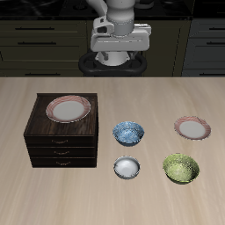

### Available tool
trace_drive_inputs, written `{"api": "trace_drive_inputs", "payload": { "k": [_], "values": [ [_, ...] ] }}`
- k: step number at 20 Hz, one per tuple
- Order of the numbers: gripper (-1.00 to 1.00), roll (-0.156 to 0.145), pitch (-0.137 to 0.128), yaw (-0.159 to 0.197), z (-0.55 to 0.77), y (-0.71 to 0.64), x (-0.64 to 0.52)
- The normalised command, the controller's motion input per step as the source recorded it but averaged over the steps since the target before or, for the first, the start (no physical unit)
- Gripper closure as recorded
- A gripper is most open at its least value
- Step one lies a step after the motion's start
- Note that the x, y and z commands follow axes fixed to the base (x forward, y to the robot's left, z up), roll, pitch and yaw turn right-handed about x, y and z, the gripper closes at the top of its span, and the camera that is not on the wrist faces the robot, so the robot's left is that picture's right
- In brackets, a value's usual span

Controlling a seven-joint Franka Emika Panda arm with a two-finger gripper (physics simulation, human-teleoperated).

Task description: Place the green bowl onto the plate that is on top of the cabinet

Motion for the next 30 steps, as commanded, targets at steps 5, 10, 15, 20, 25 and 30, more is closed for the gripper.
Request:
{"api": "trace_drive_inputs", "payload": {
  "k": [5, 10, 15, 20, 25, 30],
  "values": [
    [-1.0, 0.011, 0.007, -0.019, 0.06, 0.09, 0.19],
    [-1.0, 0.028, -0.002, -0.016, 0.08, 0.12, 0.24],
    [-1.0, 0.021, 0.01, -0.016, 0.02, 0.18, 0.28],
    [-1.0, 0.003, 0.006, -0.015, 0.0, 0.1, 0.26],
    [-1.0, 0.03, 0.019, -0.004, -0.02, 0.3, 0.38],
    [-1.0, 0.021, -0.005, -0.008, -0.01, 0.24, 0.31]
  ]
}}
